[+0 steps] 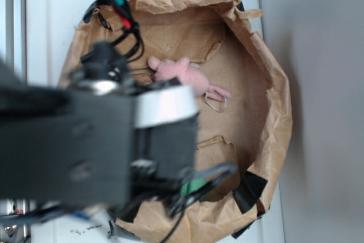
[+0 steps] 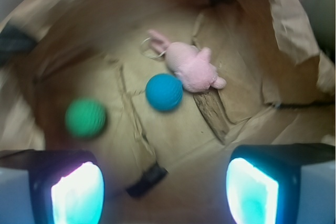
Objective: Grab the blue ball.
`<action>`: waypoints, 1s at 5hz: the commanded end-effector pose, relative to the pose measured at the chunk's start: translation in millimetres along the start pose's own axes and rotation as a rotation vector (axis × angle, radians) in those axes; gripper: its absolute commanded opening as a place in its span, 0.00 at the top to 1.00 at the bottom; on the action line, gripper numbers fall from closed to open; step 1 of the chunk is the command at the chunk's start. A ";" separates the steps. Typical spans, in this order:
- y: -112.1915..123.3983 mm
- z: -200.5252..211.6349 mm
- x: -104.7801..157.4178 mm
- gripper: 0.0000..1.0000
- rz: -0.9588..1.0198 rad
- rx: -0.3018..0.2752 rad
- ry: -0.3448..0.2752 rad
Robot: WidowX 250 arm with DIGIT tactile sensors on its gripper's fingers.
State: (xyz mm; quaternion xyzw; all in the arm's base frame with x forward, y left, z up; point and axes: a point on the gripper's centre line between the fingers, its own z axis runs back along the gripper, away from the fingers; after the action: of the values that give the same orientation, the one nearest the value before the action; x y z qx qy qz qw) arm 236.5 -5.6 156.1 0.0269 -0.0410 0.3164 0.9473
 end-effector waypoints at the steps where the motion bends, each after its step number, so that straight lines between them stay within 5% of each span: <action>1: 5.3 -37.0 30.3 0.00 0.298 -0.042 -0.026; 5: 17.2 -109.7 25.0 0.00 0.259 0.031 -0.169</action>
State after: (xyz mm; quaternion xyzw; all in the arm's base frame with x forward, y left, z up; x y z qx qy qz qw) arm 251.4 26.5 43.1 0.0678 -0.1099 0.4322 0.8925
